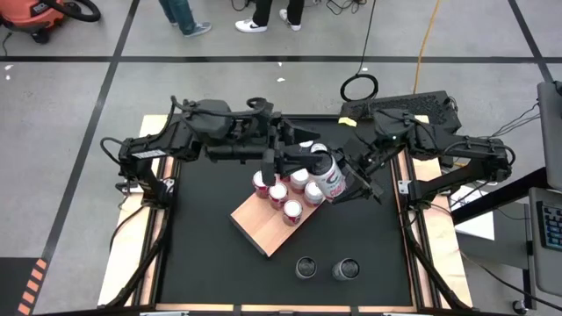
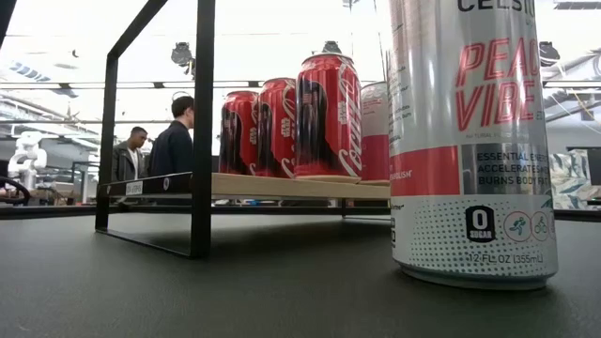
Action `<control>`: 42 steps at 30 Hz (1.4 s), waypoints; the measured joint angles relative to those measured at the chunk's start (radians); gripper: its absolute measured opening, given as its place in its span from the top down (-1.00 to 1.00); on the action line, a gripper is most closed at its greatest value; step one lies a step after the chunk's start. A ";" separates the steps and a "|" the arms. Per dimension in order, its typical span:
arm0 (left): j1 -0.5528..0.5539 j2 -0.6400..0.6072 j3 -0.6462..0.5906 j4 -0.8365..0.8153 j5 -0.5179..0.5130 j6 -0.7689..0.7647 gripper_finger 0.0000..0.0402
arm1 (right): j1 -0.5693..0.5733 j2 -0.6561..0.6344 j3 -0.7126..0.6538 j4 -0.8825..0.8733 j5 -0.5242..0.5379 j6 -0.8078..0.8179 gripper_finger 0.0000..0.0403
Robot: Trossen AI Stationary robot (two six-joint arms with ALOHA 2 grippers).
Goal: Place canned beverage on shelf
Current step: Put the top left white pink soda can on the shelf
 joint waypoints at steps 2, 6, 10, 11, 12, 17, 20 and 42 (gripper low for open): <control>-0.010 -0.008 -0.001 -0.031 -0.026 0.000 -0.82 | 0.000 0.006 0.000 -0.016 0.020 -0.027 -0.17; -0.027 -0.042 0.000 -0.140 -0.079 -0.002 -0.82 | 0.000 0.023 0.000 -0.041 0.024 -0.068 -0.17; -0.054 -0.070 -0.001 -0.182 -0.133 -0.004 -0.82 | 0.001 0.034 -0.025 -0.037 0.039 -0.084 -0.17; -0.060 -0.075 -0.001 -0.175 -0.146 -0.012 -0.82 | 0.001 0.035 -0.039 -0.026 0.046 -0.084 -0.17; -0.066 -0.081 -0.001 -0.177 -0.154 -0.024 -0.82 | 0.001 0.037 -0.057 -0.006 0.047 -0.084 -0.17; -0.108 -0.096 0.002 -0.257 -0.182 -0.060 -0.82 | 0.001 0.038 -0.176 0.180 0.050 -0.018 -0.17; -0.131 -0.091 -0.001 -0.358 -0.220 -0.120 -0.82 | 0.003 0.038 -0.237 0.261 0.050 0.028 -0.17; -0.071 -0.040 0.000 -0.573 -0.159 -0.081 -0.98 | 0.027 0.068 -0.303 0.296 0.152 0.079 -0.17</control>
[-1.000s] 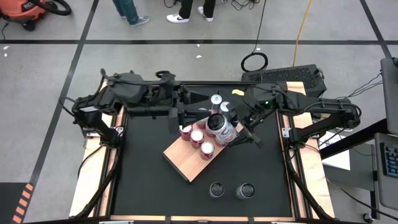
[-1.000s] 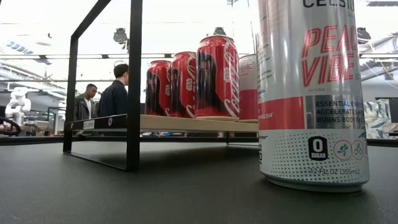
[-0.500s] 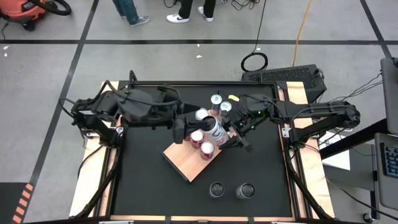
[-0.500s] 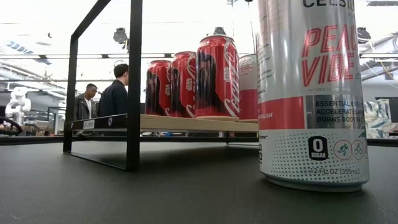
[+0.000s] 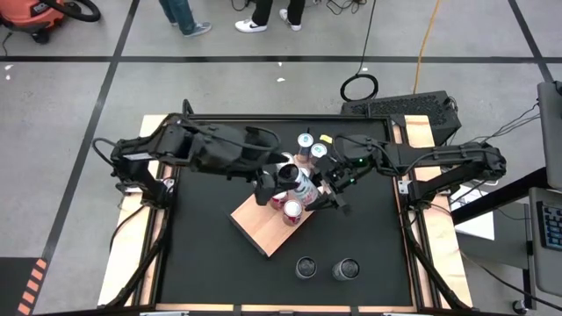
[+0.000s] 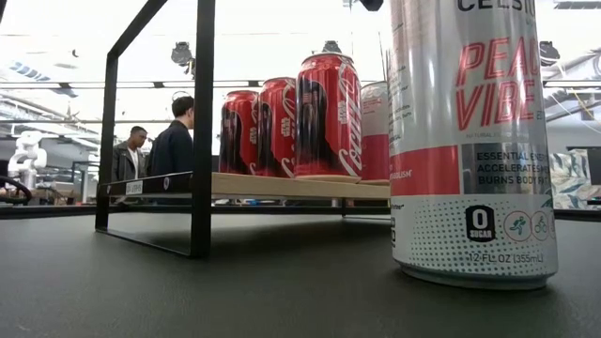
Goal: Place canned beverage on shelf
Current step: Put the top left white pink soda can on the shelf
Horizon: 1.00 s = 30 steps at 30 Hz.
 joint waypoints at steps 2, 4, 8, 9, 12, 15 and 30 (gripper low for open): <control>0.013 0.010 0.000 -0.003 0.050 0.000 -0.97 | 0.000 0.001 0.000 0.007 0.000 0.000 -0.17; 0.023 0.013 -0.001 -0.022 0.083 -0.001 -0.97 | 0.000 0.002 0.000 0.008 -0.001 0.000 -0.17; 0.051 0.016 0.000 -0.082 0.127 -0.025 -0.97 | 0.000 0.003 0.000 0.003 -0.001 0.008 -0.17; 0.057 0.018 0.000 -0.090 0.130 -0.026 -0.97 | 0.000 0.003 0.000 0.004 -0.001 0.011 -0.17; 0.077 0.019 0.000 -0.095 0.159 -0.029 -0.97 | 0.000 0.003 0.000 0.004 0.000 0.012 -0.17; 0.097 0.017 0.000 -0.097 0.197 -0.072 -0.97 | 0.000 0.003 0.000 0.003 0.002 0.015 -0.17; 0.125 0.083 0.000 -0.080 0.327 -0.131 -0.97 | 0.000 0.003 0.001 -0.015 0.003 0.022 -0.17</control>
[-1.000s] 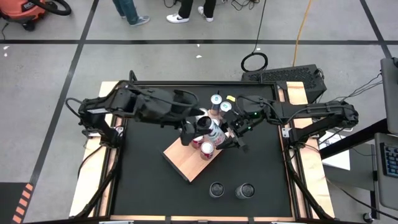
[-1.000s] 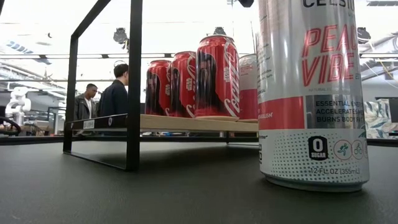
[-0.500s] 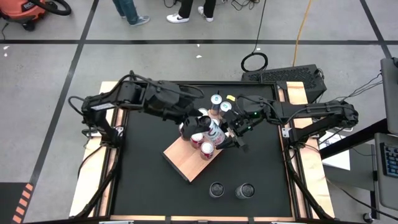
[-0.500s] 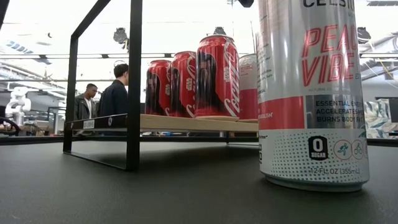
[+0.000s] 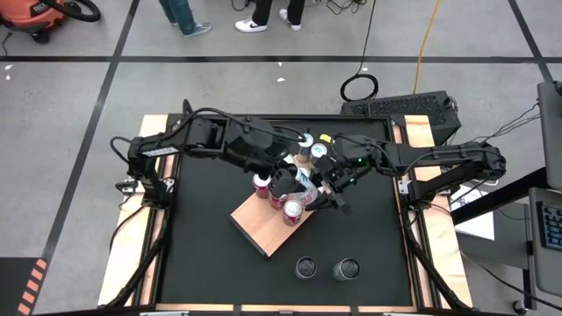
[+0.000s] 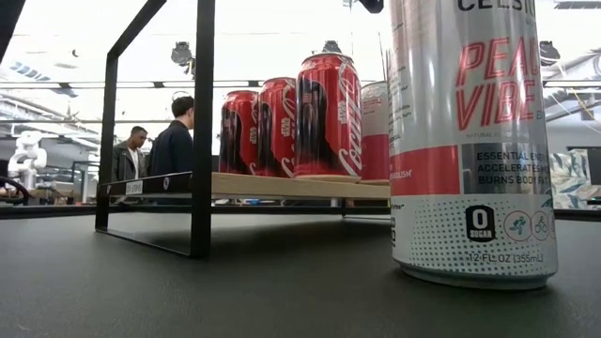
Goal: Place canned beverage on shelf
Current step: Put the top left white pink soda can on the shelf
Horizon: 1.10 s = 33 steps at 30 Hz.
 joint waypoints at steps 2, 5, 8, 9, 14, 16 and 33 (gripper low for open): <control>0.000 0.001 -0.001 0.008 0.000 0.000 -0.97 | 0.000 0.000 0.000 -0.006 0.000 0.000 -0.17; 0.000 -0.002 0.000 0.013 0.000 -0.009 -0.97 | 0.000 0.000 0.000 -0.009 0.000 0.000 -0.17; 0.000 -0.002 0.000 0.012 0.007 -0.023 -0.90 | 0.000 0.000 0.000 -0.010 0.000 0.000 -0.17; 0.000 -0.002 0.000 0.012 0.015 -0.024 -0.86 | 0.000 0.000 0.000 -0.012 0.000 0.000 -0.17; 0.001 -0.004 0.000 0.011 0.021 -0.026 -0.66 | 0.000 0.000 0.000 -0.011 -0.001 -0.001 -0.17; 0.002 -0.004 0.000 0.008 0.031 -0.026 -0.61 | 0.000 0.000 0.000 -0.011 -0.002 -0.001 -0.17; 0.010 -0.005 0.000 0.001 0.071 -0.072 -0.57 | 0.000 -0.001 0.000 -0.012 -0.006 -0.001 -0.17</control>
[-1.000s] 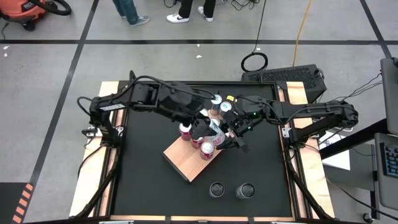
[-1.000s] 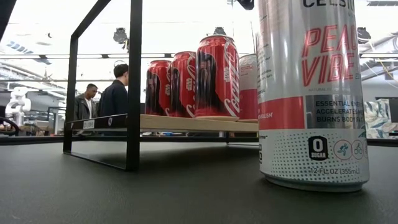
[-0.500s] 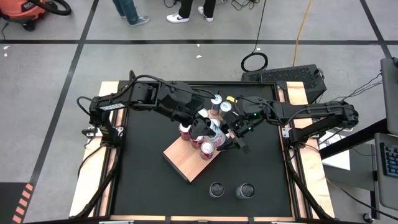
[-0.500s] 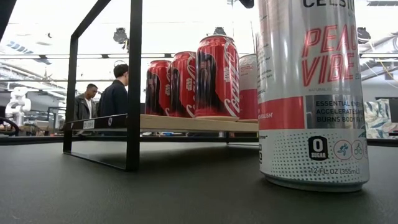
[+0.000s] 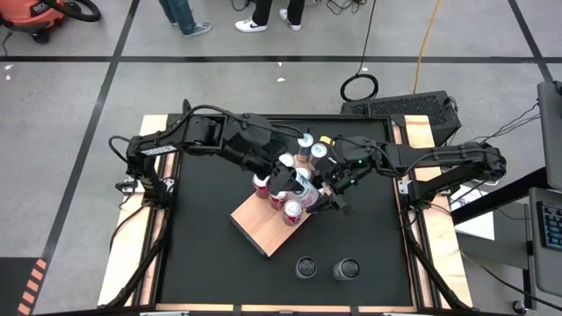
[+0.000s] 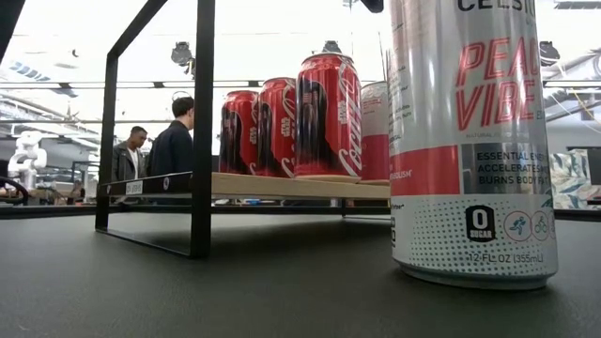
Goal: Place canned beverage on shelf
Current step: Put the top left white pink soda can on the shelf
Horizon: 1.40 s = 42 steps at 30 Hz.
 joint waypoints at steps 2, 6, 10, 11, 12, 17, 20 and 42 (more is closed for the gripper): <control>0.000 0.000 0.000 -0.009 0.011 0.020 -0.57 | 0.000 0.000 0.000 -0.002 0.001 0.000 -0.17; -0.001 0.000 0.000 -0.010 0.013 0.022 -0.57 | 0.000 0.000 0.000 -0.002 0.000 0.000 -0.17; 0.013 0.000 0.000 -0.014 0.012 0.015 -0.57 | 0.000 0.000 0.000 -0.006 0.007 0.004 -0.17; 0.013 -0.001 0.000 -0.015 0.007 0.007 -0.57 | -0.001 0.000 0.000 -0.006 0.008 0.008 -0.17; 0.014 -0.004 0.000 -0.016 -0.002 0.002 -0.57 | -0.001 0.000 0.000 -0.006 0.010 0.012 -0.17; 0.003 -0.010 0.000 -0.025 -0.058 0.005 -0.57 | -0.001 0.000 0.000 -0.007 0.010 0.028 -0.17; 0.000 -0.010 0.000 -0.027 -0.071 0.017 -0.57 | -0.001 0.000 0.000 -0.015 0.020 0.028 -0.17; 0.003 -0.010 0.000 -0.068 -0.072 0.004 -0.57 | -0.001 0.000 0.000 -0.023 0.032 0.039 -0.17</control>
